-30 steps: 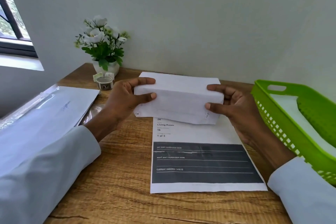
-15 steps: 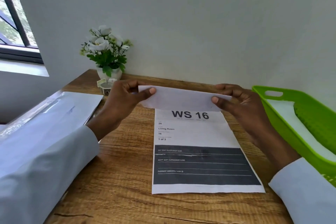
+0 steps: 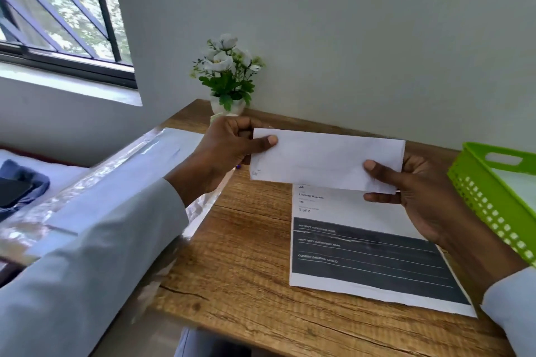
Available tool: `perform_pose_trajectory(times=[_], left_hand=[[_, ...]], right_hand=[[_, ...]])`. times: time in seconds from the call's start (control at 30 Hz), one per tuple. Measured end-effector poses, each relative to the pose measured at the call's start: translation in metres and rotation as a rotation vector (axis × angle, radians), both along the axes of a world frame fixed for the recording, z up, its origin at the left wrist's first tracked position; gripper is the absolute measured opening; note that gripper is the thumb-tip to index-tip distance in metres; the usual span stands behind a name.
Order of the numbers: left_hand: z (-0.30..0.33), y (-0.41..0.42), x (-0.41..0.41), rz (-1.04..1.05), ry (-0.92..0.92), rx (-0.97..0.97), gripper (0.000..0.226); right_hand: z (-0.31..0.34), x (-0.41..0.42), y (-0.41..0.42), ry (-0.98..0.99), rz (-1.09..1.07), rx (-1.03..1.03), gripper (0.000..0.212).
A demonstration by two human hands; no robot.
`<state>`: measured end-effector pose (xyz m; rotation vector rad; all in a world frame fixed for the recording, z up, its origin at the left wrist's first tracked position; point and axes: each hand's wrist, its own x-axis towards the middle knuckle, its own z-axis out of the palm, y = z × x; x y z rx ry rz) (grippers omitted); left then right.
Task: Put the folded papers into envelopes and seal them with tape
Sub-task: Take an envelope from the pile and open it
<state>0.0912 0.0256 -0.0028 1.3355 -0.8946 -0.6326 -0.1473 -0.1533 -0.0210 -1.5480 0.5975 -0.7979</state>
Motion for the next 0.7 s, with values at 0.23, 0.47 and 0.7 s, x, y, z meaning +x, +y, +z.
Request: perform_pose_trajectory(times=[0.23,0.47,0.7], left_hand=[[0.004,0.052,0.030,0.082,-0.119,0.014,0.024],[-0.001,0.102,0.069,0.225,-0.221,0.176,0.003],[-0.019,0.112,0.080,0.480,-0.839,0.927,0.101]], right_hand=[[0.018,0.030,0.025,0.086,0.142,-0.022,0.045],[0.024,0.079,0.042,0.155,0.136,-0.040,0.018],[-0.004,0.087,0.039,0.288,0.150,0.033,0.023]])
